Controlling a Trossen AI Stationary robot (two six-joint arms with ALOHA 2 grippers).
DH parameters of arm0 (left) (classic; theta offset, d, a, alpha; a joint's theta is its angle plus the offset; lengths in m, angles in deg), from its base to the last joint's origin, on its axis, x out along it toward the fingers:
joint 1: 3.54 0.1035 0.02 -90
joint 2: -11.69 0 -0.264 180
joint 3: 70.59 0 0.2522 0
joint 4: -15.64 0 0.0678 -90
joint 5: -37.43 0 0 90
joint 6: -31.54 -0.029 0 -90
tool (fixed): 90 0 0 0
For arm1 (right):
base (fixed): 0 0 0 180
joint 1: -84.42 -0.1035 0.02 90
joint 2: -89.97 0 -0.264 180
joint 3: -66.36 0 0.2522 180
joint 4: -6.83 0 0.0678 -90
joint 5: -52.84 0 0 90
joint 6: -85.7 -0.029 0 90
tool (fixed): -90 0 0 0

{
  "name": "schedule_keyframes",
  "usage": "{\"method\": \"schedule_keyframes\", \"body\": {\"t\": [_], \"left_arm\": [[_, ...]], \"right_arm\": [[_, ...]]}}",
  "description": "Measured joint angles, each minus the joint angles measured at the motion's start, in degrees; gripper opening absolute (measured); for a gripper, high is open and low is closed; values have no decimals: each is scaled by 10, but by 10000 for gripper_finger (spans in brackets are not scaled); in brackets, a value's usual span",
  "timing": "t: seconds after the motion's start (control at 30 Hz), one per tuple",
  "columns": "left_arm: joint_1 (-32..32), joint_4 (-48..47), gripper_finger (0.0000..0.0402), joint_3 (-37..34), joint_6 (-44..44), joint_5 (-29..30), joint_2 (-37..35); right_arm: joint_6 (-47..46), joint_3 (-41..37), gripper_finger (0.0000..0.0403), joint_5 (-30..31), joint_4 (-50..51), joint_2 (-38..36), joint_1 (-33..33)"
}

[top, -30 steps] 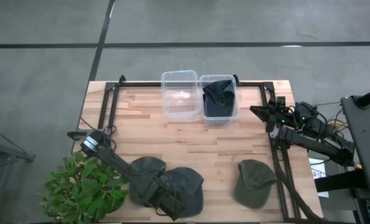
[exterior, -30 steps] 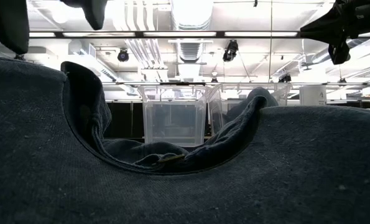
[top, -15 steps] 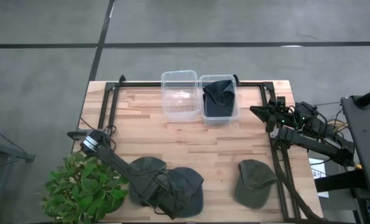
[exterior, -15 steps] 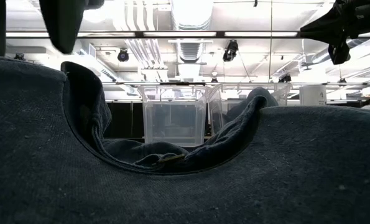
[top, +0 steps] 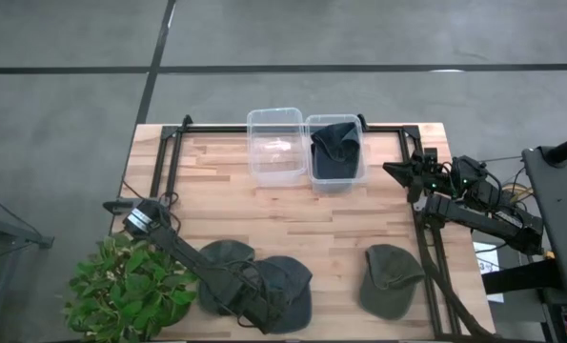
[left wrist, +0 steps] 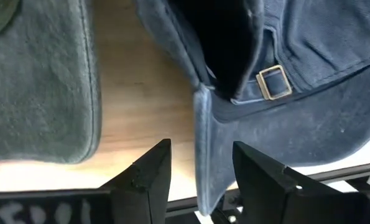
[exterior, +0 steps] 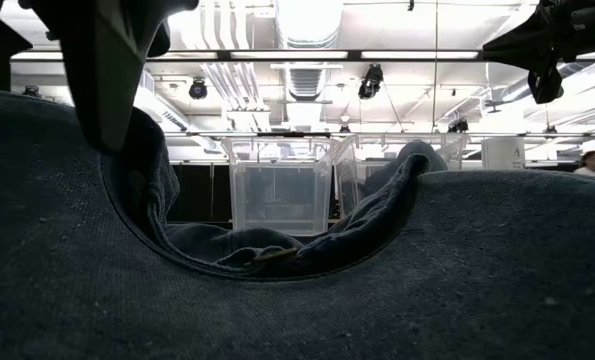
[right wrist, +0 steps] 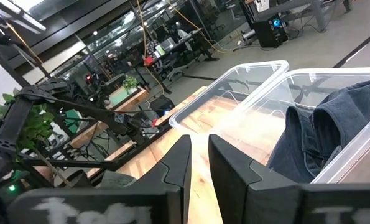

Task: Pick & Place hat
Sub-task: Put the blue cap into the right transparent bin

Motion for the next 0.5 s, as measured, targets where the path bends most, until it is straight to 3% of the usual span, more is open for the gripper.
{"method": "schedule_keyframes", "body": {"t": [0.23,0.5], "left_arm": [[1,8,154,-15,-15,0,0],[5,91,133,-56,-11,3,0]], "right_arm": [[0,0,52,0,0,0,0],[0,0,52,1,0,0,0]]}}
